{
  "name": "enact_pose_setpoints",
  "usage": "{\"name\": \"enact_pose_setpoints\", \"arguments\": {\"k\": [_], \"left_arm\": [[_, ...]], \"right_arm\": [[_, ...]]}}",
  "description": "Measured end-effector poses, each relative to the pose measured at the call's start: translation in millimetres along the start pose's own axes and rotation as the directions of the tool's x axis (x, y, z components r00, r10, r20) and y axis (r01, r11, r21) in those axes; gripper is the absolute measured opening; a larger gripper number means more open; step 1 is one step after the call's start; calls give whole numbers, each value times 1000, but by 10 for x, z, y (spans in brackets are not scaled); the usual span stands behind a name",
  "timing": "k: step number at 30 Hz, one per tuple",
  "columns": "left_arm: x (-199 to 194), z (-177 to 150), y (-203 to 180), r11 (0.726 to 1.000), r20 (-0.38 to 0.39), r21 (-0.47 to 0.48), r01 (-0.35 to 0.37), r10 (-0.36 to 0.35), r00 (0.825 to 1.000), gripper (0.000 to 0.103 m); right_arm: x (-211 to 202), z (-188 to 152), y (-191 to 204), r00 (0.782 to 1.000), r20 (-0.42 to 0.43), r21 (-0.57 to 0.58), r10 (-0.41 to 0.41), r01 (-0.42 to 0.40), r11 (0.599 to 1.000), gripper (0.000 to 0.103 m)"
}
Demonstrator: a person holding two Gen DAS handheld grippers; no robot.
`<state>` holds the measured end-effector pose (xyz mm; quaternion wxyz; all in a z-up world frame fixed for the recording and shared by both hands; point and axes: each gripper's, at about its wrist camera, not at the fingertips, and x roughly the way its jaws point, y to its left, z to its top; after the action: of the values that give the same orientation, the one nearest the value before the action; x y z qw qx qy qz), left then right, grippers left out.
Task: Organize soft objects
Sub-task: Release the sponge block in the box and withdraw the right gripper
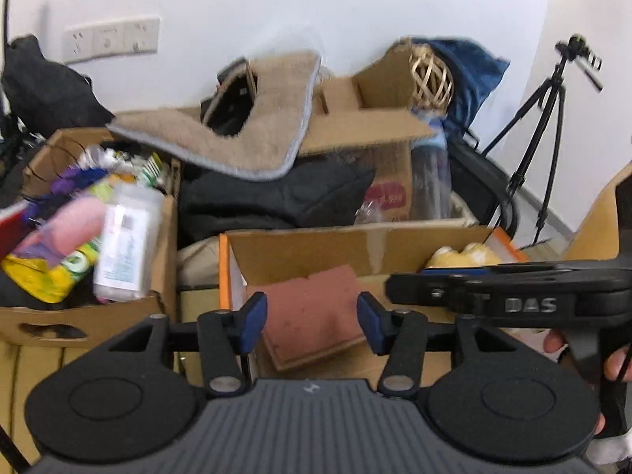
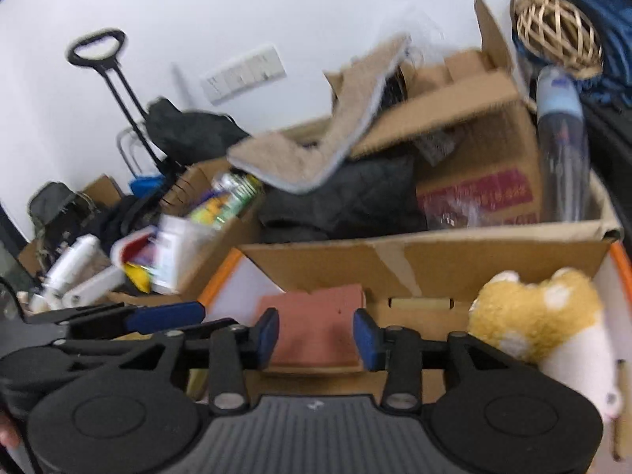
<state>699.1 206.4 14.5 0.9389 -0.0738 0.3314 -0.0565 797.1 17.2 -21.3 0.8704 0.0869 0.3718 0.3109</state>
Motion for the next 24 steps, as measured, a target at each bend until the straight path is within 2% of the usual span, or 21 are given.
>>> {"name": "enact_pose_setpoints", "arguments": {"k": [5,7,10,12,15,17,19,21,24], "left_arm": [[-733,-83,-161,1000,52,-3,11,-11,999,56],[-1047,-167,-244,1000,74,-12,4,-3,997,66],[-1568,-427,-332,999,149,-28,17,-13,989,75],[-1849,-660,-398,999,181,-36,13,-6,983,76],[-2192,-1043,-505,999,194,-39,-5,12,981,76],[-2434,-1333,-625,1000,225,5,-21,19,974,80],[-2641,-1604,-748,996,263,56,-71,54,963,82],[-2882,-1885,-888,988,297,111,-112,74,952,83],[-3274,-2278,-1028,985,342,139,-99,46,938,91]], "right_arm": [[-791,-76,162,999,42,-46,-10,12,999,47],[-1143,-154,239,998,63,-61,-18,22,998,48],[-1725,-331,371,993,116,-88,-30,40,995,55],[-2102,-522,467,985,171,-101,-35,53,993,61],[-2556,-869,576,976,217,-116,-20,46,992,62],[-2811,-1137,655,973,231,-118,-18,47,992,63],[-3031,-1400,740,967,254,-133,-27,63,989,65],[-3247,-1696,851,958,279,-155,-59,105,982,68],[-3505,-2121,1022,947,309,-202,-81,149,968,70]]}}
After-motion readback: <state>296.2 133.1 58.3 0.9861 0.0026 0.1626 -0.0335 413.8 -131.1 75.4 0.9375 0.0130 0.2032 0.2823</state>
